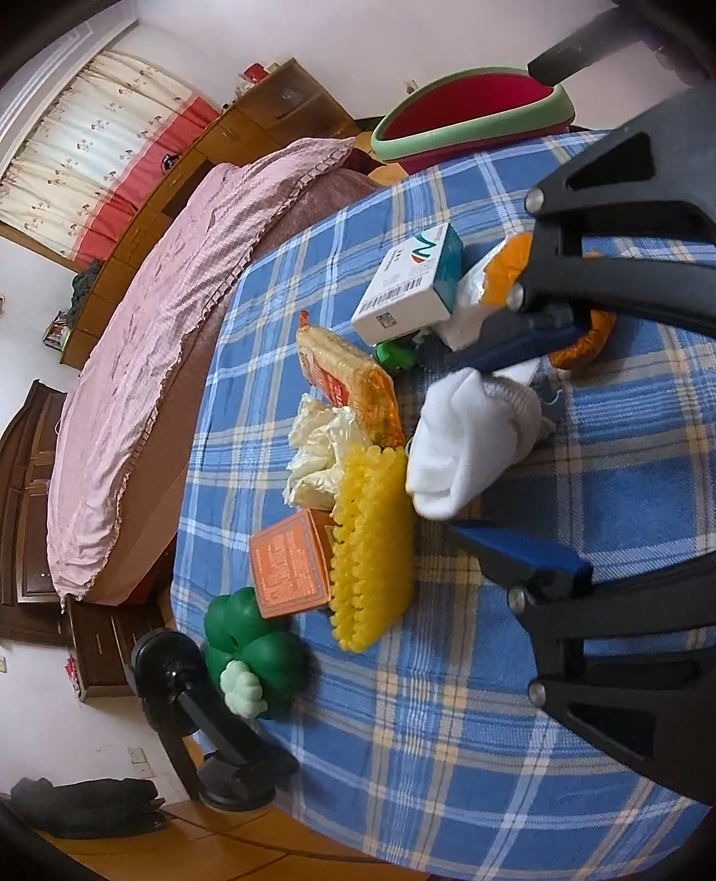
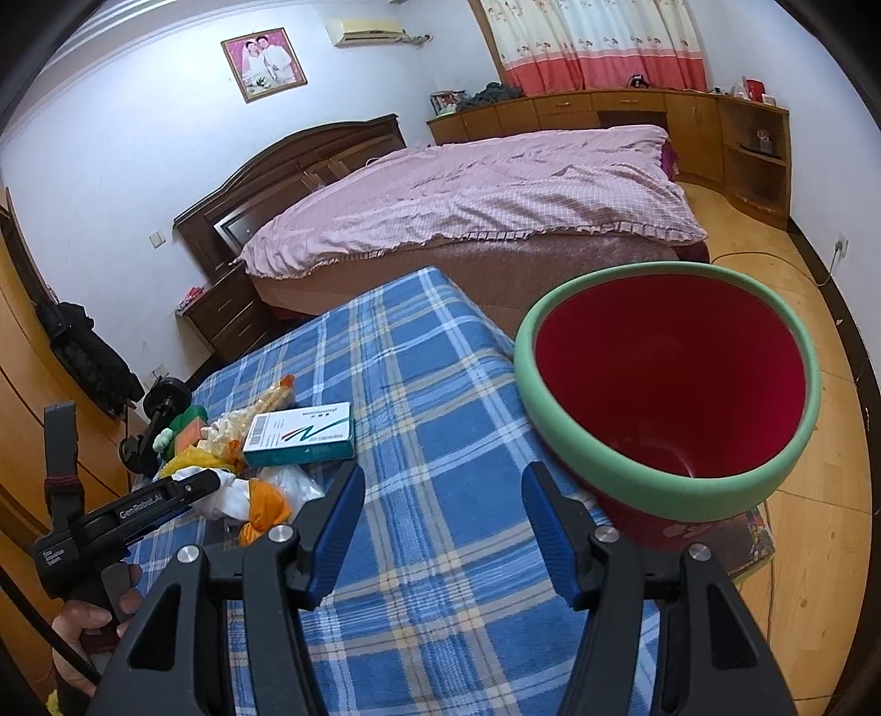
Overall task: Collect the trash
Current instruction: 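Grasp the white sock with the left tool while the right tool grasps the orange bag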
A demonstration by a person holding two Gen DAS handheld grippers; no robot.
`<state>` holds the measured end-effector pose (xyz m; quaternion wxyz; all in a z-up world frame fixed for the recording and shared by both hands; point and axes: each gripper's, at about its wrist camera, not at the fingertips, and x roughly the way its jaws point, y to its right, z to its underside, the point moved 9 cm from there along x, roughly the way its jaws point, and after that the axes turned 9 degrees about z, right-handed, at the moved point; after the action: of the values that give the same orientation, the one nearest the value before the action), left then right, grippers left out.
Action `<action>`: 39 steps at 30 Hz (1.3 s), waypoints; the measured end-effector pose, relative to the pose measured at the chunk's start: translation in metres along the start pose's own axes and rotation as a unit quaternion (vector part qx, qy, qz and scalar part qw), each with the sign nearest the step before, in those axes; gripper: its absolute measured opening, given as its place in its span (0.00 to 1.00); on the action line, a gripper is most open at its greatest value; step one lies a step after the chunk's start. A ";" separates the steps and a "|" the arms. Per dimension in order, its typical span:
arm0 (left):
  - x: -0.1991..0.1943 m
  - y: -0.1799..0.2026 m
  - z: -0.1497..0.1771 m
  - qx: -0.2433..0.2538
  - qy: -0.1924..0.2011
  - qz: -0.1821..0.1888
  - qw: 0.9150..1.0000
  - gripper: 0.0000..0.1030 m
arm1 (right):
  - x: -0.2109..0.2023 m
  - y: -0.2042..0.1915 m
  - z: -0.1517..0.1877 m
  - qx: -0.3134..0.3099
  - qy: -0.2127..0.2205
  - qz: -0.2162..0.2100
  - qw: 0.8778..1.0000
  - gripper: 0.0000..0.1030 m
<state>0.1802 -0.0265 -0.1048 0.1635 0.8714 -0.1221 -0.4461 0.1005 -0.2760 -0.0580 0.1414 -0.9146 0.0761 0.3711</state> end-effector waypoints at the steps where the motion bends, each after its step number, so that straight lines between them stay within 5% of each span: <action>1: 0.001 0.000 0.000 -0.001 0.000 0.004 1.000 0.40 | 0.000 -0.001 0.001 -0.001 -0.001 0.000 1.000 0.61; 7: -0.003 0.000 0.001 -0.010 0.007 0.025 1.000 0.28 | 0.002 -0.008 0.004 -0.011 -0.006 -0.002 1.000 0.61; 20: -0.053 -0.002 -0.008 0.019 0.052 0.008 0.998 0.27 | 0.001 -0.040 0.011 -0.040 -0.011 -0.024 0.999 0.61; 24: -0.060 -0.006 -0.006 -0.003 0.046 0.041 0.998 0.27 | 0.004 -0.055 0.018 -0.052 -0.016 -0.036 0.998 0.61; 39: -0.087 -0.061 0.002 -0.004 0.078 -0.056 0.995 0.28 | 0.021 -0.111 0.053 -0.102 -0.061 -0.071 0.990 0.61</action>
<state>0.1330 0.0609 -0.0655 0.1508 0.9083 -0.0583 -0.3859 0.1075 -0.1546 -0.0863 0.0780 -0.9032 -0.0363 0.4206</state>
